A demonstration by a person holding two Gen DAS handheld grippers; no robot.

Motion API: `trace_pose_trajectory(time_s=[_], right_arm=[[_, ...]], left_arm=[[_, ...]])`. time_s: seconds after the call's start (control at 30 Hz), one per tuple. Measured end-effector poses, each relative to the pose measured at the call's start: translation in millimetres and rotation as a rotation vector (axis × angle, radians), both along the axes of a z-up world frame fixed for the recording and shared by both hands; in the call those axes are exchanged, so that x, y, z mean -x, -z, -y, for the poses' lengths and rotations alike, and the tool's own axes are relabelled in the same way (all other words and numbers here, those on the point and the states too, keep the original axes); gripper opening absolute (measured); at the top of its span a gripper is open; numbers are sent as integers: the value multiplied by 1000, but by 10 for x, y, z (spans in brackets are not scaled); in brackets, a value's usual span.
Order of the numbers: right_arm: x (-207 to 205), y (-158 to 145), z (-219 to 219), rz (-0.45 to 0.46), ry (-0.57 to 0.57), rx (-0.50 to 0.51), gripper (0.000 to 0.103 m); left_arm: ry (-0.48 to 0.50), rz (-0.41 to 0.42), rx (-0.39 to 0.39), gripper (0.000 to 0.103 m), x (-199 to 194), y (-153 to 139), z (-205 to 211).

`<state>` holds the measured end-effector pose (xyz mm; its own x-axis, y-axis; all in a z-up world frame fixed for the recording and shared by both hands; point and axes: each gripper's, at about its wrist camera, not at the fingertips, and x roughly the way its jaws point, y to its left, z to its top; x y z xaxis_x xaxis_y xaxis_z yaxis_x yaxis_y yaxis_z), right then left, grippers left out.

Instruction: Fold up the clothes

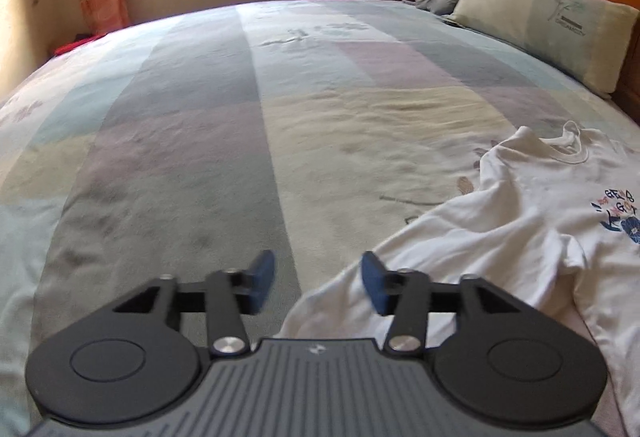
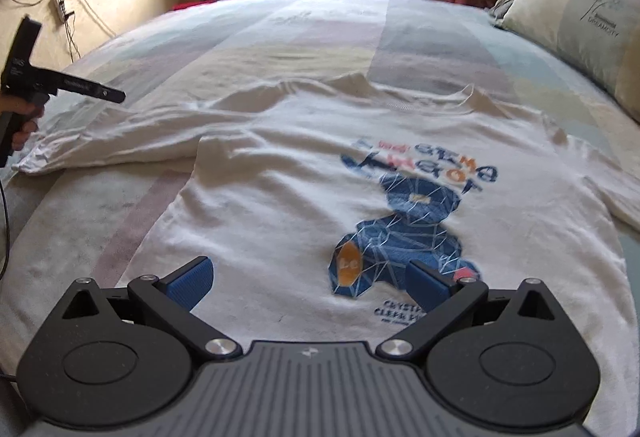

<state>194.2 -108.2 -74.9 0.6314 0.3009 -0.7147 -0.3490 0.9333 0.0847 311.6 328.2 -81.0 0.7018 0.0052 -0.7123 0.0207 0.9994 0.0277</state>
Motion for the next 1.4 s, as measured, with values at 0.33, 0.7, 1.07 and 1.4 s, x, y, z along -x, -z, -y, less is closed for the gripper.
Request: trace_pose_trajectory(time_s=[0.33, 0.7, 1.07, 1.4], right_arm=[[47, 66, -158, -37, -38, 21, 103], [162, 45, -344, -54, -91, 25, 103], [250, -47, -335, -21, -85, 40, 103], [201, -34, -342, -31, -75, 6, 103]], left_arm=[[-311, 22, 0, 69, 701, 34, -745], [-417, -22, 87, 48, 1078, 346, -1065], [-472, -26, 28, 25, 1243, 230, -941], [-407, 48, -148, 45, 1133, -114, -544]])
